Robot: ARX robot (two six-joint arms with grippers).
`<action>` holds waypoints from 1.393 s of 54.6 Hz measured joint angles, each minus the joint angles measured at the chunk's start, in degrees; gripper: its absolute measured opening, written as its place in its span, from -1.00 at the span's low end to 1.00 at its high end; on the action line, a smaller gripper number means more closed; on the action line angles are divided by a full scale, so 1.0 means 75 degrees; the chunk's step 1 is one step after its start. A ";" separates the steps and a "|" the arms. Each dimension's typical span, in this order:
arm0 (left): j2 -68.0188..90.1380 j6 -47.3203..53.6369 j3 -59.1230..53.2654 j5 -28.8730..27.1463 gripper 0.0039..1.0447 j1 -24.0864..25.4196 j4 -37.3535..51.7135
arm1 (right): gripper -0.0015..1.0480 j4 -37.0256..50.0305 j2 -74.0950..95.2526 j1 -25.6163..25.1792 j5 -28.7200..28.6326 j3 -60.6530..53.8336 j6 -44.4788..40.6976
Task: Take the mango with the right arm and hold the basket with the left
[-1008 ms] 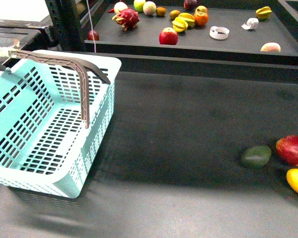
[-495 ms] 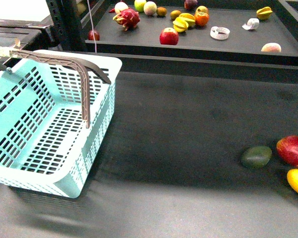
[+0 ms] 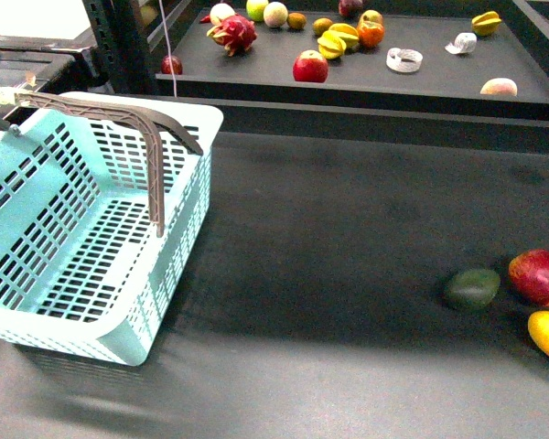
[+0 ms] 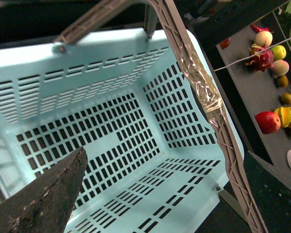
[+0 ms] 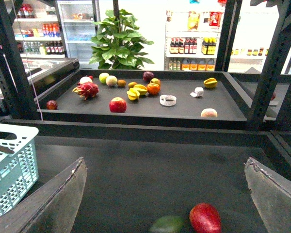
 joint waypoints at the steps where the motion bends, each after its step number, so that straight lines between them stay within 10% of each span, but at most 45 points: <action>1: 0.0181 -0.0085 0.0137 0.0038 0.85 -0.0012 0.0000 | 0.85 0.0000 0.0000 0.0000 0.0000 0.0000 0.0003; 34: 0.3112 -0.1527 0.3022 0.0659 0.85 0.0064 0.0358 | 0.85 0.0000 0.0000 0.0000 0.0000 0.0000 0.0000; 58: 0.3520 -0.1877 0.3107 0.0790 -0.74 0.0099 0.1204 | 0.85 0.0000 0.0000 0.0000 0.0000 0.0000 0.0003; 76: 0.3048 -0.0312 0.2428 0.2090 -0.86 -0.0425 0.1830 | 0.85 0.0000 0.0000 0.0000 0.0000 0.0000 0.0003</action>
